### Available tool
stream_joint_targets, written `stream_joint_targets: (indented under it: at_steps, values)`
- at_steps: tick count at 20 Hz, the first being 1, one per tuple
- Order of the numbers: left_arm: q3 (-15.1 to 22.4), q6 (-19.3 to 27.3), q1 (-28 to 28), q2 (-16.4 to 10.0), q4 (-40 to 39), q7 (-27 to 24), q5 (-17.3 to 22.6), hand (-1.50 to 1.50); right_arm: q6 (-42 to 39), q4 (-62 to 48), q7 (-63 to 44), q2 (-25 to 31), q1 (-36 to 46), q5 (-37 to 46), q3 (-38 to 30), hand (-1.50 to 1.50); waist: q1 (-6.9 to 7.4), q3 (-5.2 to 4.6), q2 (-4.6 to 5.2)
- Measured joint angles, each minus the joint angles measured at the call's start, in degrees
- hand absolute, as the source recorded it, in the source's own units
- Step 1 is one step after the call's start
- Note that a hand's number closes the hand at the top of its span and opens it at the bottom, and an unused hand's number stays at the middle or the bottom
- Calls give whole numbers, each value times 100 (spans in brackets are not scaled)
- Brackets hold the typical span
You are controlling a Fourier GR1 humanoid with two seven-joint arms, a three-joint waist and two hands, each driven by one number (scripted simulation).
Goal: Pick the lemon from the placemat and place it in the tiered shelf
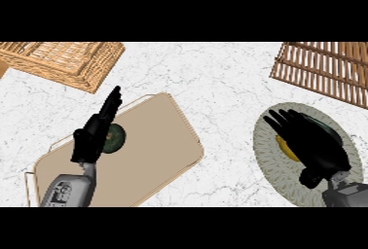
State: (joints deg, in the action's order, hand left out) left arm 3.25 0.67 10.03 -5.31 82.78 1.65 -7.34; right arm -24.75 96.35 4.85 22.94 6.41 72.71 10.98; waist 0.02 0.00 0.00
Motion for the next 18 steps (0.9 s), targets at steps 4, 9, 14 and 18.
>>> stream_joint_targets:
  at_steps: [4, 9, 14, 18]
  values:
    - [-111, -120, -64, -65, 88, 19, 47, 0, 19, -225, 176, -39, 78, 118, -79, -150, 3, 1, 0]
    - [-98, -123, -110, -11, 135, -11, -34, 0, 88, -405, 376, -12, 17, 285, -124, 150, 1, -2, -2]
    - [-103, -84, -29, 85, -11, -41, -79, 0, 491, -703, 699, 128, 71, 623, -16, 150, 9, -14, -14]
    - [-90, -112, -159, 80, 262, 75, -108, 0, 597, -565, 872, 118, 5, 747, -56, 150, 5, -7, -10]
